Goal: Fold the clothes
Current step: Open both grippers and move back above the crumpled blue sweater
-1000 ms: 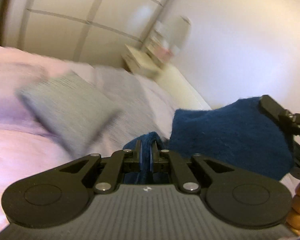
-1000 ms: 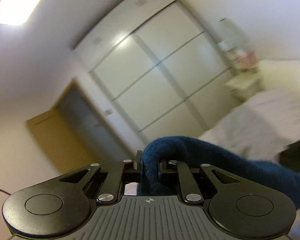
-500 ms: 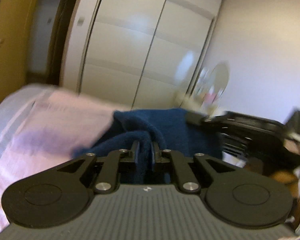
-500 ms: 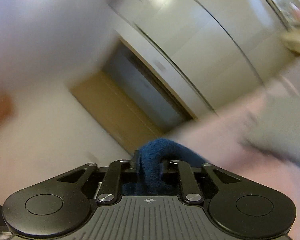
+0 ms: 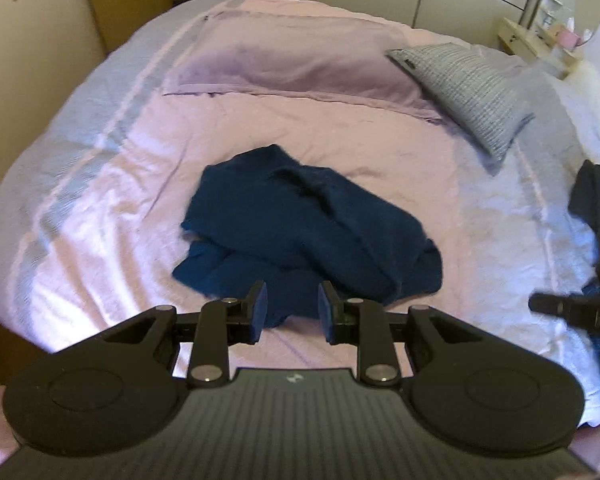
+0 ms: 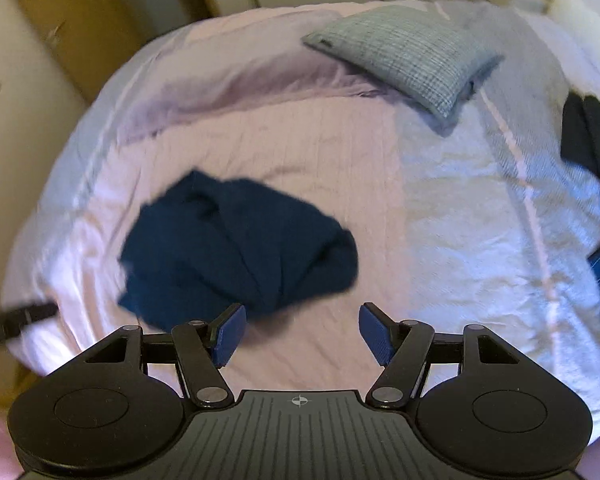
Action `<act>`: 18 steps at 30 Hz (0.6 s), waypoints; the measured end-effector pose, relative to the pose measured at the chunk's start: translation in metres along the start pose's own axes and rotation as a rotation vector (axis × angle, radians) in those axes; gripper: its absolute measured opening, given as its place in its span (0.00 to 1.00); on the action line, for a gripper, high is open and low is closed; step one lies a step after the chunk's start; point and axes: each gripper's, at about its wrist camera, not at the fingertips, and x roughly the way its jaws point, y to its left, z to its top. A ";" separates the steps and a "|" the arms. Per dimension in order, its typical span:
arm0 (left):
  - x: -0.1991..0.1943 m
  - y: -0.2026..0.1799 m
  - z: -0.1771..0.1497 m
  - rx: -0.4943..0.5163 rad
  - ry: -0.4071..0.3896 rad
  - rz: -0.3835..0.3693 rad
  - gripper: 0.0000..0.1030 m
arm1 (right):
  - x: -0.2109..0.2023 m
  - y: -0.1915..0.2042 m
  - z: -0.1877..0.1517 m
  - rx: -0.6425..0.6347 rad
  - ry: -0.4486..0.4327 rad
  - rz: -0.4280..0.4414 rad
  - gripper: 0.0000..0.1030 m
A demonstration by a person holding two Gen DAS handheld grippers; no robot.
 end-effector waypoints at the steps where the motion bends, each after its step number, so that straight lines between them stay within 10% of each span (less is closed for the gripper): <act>1: -0.003 -0.001 -0.006 0.000 -0.003 0.000 0.26 | -0.001 0.001 -0.011 -0.010 0.001 0.001 0.64; 18: -0.050 -0.007 -0.131 -0.056 0.024 0.162 0.32 | -0.056 -0.003 -0.142 -0.087 0.076 0.078 0.64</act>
